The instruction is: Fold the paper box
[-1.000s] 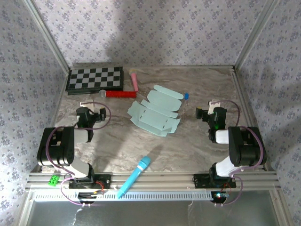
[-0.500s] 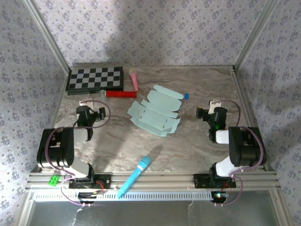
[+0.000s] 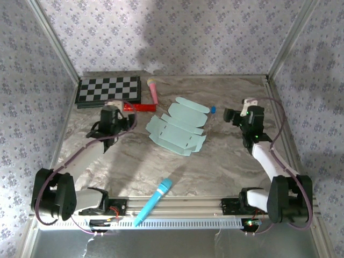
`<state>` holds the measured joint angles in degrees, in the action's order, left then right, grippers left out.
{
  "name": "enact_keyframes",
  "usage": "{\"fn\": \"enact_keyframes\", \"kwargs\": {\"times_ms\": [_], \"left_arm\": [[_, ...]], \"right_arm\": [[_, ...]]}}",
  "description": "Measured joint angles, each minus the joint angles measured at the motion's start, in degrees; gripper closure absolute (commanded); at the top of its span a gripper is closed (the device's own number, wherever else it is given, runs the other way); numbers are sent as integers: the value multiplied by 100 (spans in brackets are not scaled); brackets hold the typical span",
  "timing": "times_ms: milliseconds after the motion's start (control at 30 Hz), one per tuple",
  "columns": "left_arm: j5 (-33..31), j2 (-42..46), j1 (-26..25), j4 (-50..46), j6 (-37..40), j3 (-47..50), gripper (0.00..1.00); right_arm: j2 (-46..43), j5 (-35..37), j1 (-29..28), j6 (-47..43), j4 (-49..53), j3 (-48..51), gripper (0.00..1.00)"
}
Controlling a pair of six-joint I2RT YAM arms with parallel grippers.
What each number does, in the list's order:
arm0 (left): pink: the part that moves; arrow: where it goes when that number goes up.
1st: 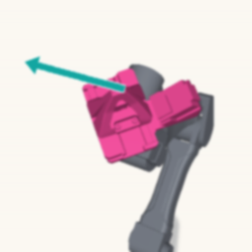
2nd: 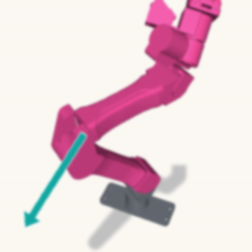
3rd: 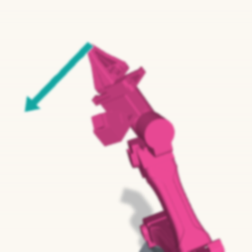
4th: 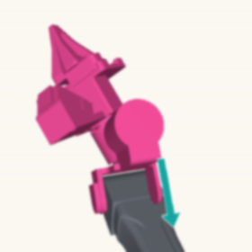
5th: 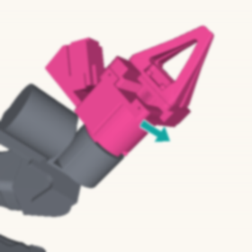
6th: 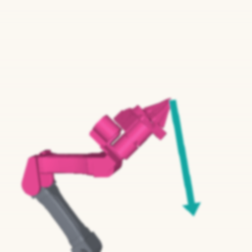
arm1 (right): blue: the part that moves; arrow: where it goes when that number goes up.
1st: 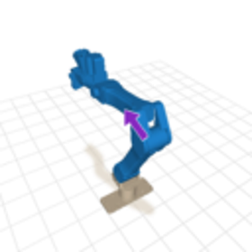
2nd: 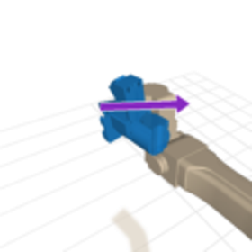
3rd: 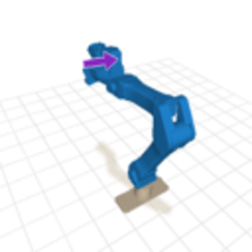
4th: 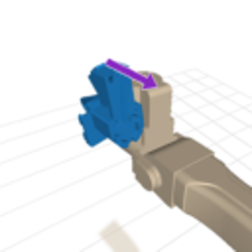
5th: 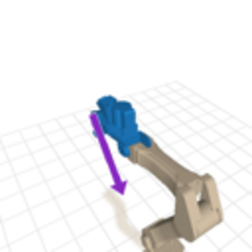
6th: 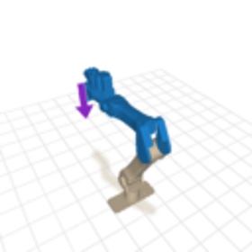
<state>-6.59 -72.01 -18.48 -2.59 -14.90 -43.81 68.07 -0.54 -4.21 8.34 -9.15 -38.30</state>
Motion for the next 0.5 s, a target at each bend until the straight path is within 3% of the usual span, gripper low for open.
{"fn": "enact_keyframes", "kwargs": {"times_ms": [133, 300, 500], "left_arm": [[323, -485, -750, -387, -367, -525, 43], [841, -1252, -1412, -332, -828, -914, 78], [1196, -2232, -1803, -155, -1296, -1224, 97]], "right_arm": [[186, -348, -782, 166, 734, -350, 27], [1261, -817, -1239, 337, 1287, -1207, 67], [2774, -1117, -1397, 431, 1635, -2334, 75]]}}
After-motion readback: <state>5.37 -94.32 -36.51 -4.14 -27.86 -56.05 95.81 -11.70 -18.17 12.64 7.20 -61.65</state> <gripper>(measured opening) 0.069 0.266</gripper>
